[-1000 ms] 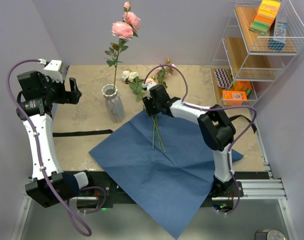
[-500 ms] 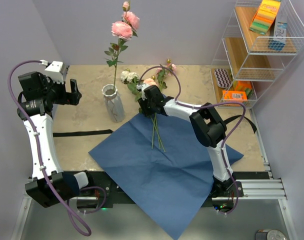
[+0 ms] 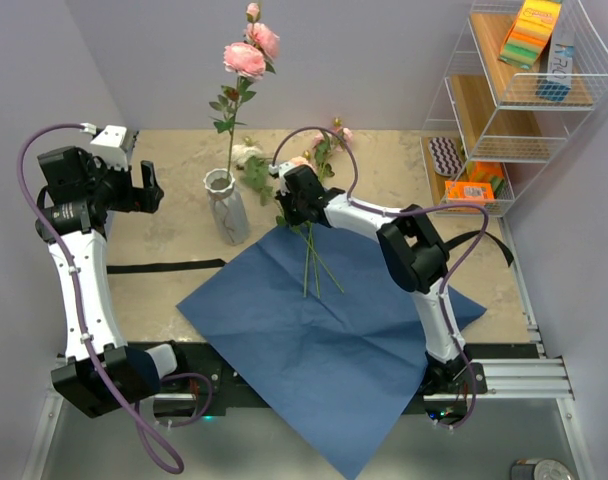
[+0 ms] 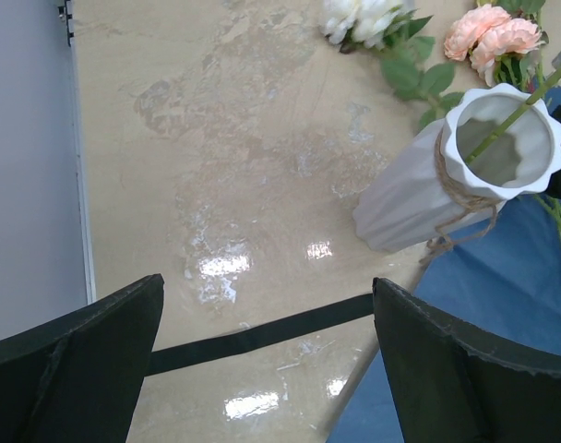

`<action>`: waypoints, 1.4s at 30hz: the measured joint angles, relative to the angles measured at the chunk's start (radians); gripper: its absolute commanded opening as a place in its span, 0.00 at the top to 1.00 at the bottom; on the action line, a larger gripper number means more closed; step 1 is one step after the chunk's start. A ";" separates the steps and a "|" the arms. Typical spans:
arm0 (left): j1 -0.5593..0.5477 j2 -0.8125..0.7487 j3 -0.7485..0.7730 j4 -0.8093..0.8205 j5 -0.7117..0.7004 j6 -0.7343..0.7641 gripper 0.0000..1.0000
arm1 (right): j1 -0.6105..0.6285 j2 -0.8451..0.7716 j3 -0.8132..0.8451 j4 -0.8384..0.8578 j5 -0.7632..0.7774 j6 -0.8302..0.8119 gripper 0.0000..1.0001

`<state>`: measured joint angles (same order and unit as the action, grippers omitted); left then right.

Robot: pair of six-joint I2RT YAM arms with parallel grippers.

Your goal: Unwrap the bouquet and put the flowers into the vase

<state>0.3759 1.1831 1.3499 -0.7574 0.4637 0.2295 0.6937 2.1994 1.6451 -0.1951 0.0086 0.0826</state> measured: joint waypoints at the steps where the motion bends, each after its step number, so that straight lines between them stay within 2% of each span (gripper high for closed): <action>1: 0.001 -0.001 0.000 0.000 0.000 0.000 0.01 | 0.000 0.007 0.004 0.001 0.001 0.002 1.00; 8: 0.003 -0.008 0.000 -0.003 -0.008 0.002 0.01 | 0.002 0.005 -0.018 0.000 -0.001 0.010 1.00; 13: 0.003 -0.019 0.000 -0.015 -0.011 0.002 0.01 | 0.002 -0.071 -0.018 -0.027 0.000 0.011 1.00; 21: 0.003 -0.022 0.032 -0.038 -0.005 -0.001 0.01 | 0.001 -0.442 -0.114 -0.036 0.035 0.042 1.00; 26: 0.003 -0.026 0.040 -0.045 0.006 -0.002 0.01 | -0.005 -0.660 -0.209 -0.051 0.114 0.124 1.00; 29: 0.003 -0.028 0.049 -0.056 0.013 -0.002 0.01 | -0.010 -0.726 -0.265 -0.094 0.179 0.176 1.00; 35: 0.003 -0.033 0.082 -0.078 0.032 -0.004 0.01 | -0.023 -0.743 -0.277 -0.196 0.312 0.252 1.00; 40: 0.003 -0.042 0.093 -0.087 0.035 -0.005 0.01 | -0.023 -0.918 -0.367 -0.089 0.362 0.272 1.00; 42: 0.003 -0.042 0.098 -0.091 0.037 -0.005 0.01 | -0.009 -0.993 -0.372 0.018 0.367 0.249 1.00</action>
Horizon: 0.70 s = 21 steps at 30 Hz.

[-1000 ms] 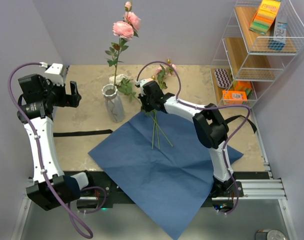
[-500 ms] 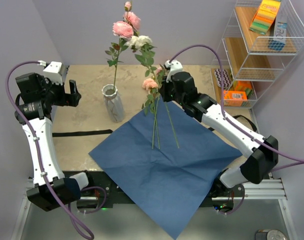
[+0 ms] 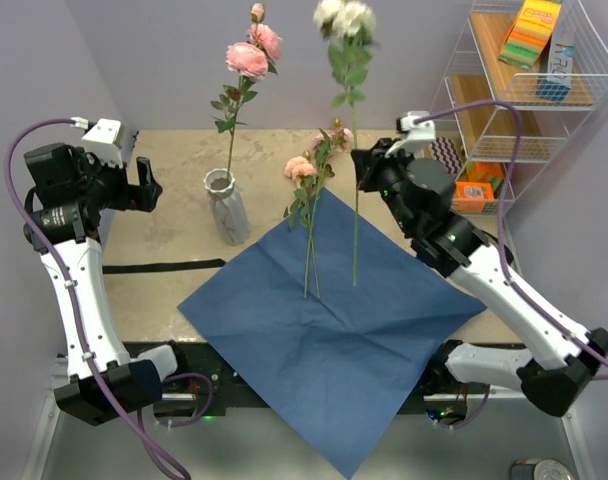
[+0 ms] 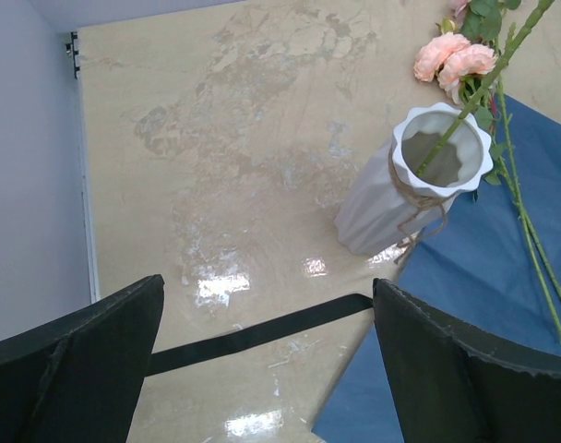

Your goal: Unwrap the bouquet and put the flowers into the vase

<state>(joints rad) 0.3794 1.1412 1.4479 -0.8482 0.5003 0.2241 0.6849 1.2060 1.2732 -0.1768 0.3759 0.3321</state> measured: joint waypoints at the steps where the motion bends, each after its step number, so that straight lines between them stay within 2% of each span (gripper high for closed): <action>1: 0.000 0.000 0.002 0.000 0.002 0.000 0.01 | 0.017 -0.035 -0.003 0.072 0.001 -0.026 1.00; 5: 0.000 0.002 0.003 0.000 0.017 -0.005 0.01 | 0.126 -0.122 -0.025 0.382 -0.031 -0.160 1.00; 9: 0.000 0.010 0.003 0.001 0.023 -0.009 0.01 | 0.182 -0.088 -0.002 0.604 -0.123 -0.266 1.00; 15: 0.000 0.022 -0.001 0.009 0.040 -0.051 0.01 | 0.208 0.171 0.224 0.786 -0.269 -0.362 1.00; 21: 0.000 0.027 -0.026 0.019 0.061 -0.102 0.01 | 0.225 0.496 0.526 0.825 -0.364 -0.385 1.00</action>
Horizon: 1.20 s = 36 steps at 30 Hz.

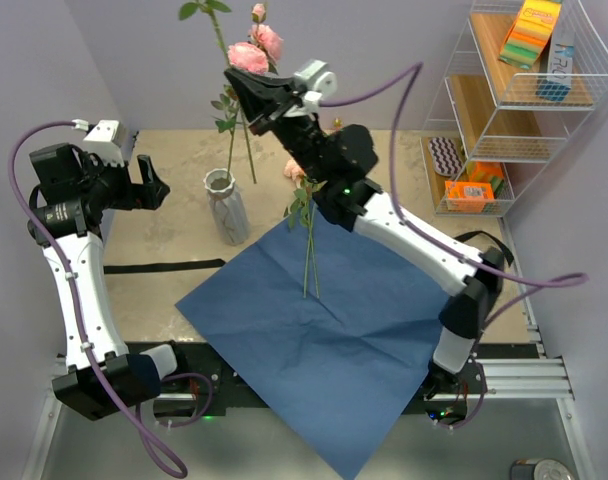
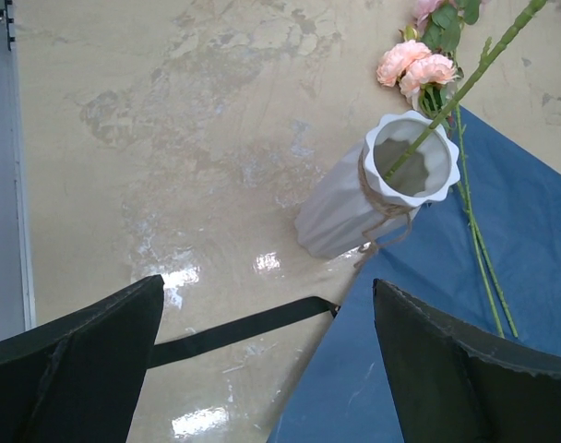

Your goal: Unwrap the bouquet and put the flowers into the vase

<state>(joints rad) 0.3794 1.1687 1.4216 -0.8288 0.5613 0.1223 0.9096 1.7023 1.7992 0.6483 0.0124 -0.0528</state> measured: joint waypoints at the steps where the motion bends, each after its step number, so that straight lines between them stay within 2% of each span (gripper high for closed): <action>1: 0.000 0.000 -0.001 0.000 0.002 -0.002 0.01 | 0.003 0.046 0.040 0.005 -0.006 -0.001 1.00; 8: 0.000 0.000 -0.001 -0.004 0.004 0.000 0.01 | 0.020 0.280 0.178 0.030 -0.022 0.007 1.00; 15: 0.000 -0.001 -0.002 -0.016 0.003 0.002 0.01 | 0.030 0.419 0.276 0.069 -0.023 0.030 1.00; 25: 0.000 -0.018 -0.021 -0.028 -0.009 0.033 0.01 | 0.038 0.469 0.423 0.090 -0.011 0.039 1.00; 36: 0.000 -0.023 -0.029 -0.029 -0.014 0.054 0.01 | 0.039 0.472 0.427 0.106 0.016 0.026 1.00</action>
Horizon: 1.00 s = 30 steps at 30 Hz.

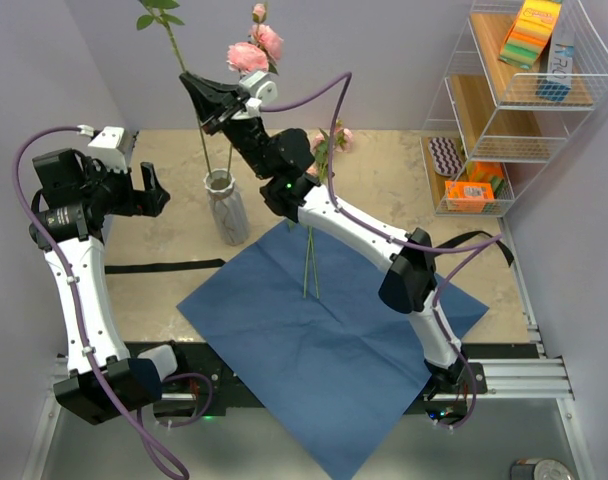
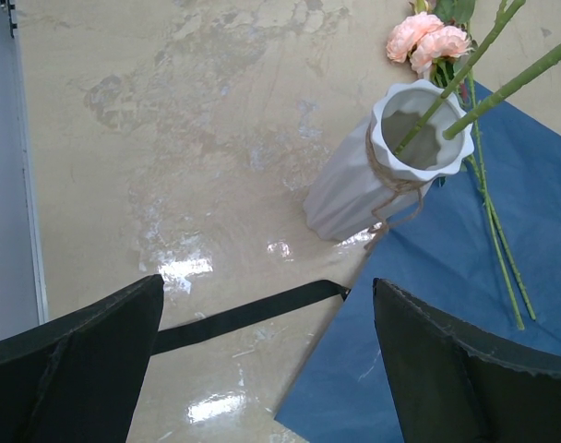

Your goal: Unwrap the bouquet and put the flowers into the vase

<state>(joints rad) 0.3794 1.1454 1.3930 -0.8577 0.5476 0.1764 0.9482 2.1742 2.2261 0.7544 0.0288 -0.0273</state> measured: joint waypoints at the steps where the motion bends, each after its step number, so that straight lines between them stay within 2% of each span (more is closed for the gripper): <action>1: 0.000 0.000 0.000 0.000 0.000 0.000 0.01 | 0.000 0.003 -0.004 0.004 0.009 -0.004 1.00; 12: 0.000 0.000 0.000 -0.028 0.000 0.020 0.01 | 0.001 0.084 -0.059 0.019 0.074 -0.054 1.00; 20: 0.000 -0.002 0.000 -0.035 0.000 0.029 0.01 | 0.007 0.045 -0.308 0.050 0.106 -0.072 0.99; 22: 0.000 -0.003 0.000 -0.035 0.000 0.029 0.01 | 0.010 0.023 -0.381 0.057 0.113 -0.069 0.94; 23: 0.000 -0.003 0.000 -0.035 0.000 0.029 0.01 | 0.011 0.010 -0.418 0.062 0.117 -0.067 0.85; 26: 0.000 -0.003 0.000 -0.034 0.000 0.029 0.01 | 0.017 -0.026 -0.502 0.086 0.131 -0.053 0.79; 27: 0.000 -0.003 0.000 -0.034 0.000 0.029 0.01 | 0.019 -0.037 -0.518 0.090 0.134 -0.052 0.68; 30: 0.000 -0.006 -0.002 -0.034 -0.002 0.029 0.01 | 0.022 -0.082 -0.558 0.098 0.138 -0.041 0.50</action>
<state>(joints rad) 0.3794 1.1389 1.3907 -0.8913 0.5461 0.2054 0.9703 2.0918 1.6684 0.8524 0.1673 -0.0685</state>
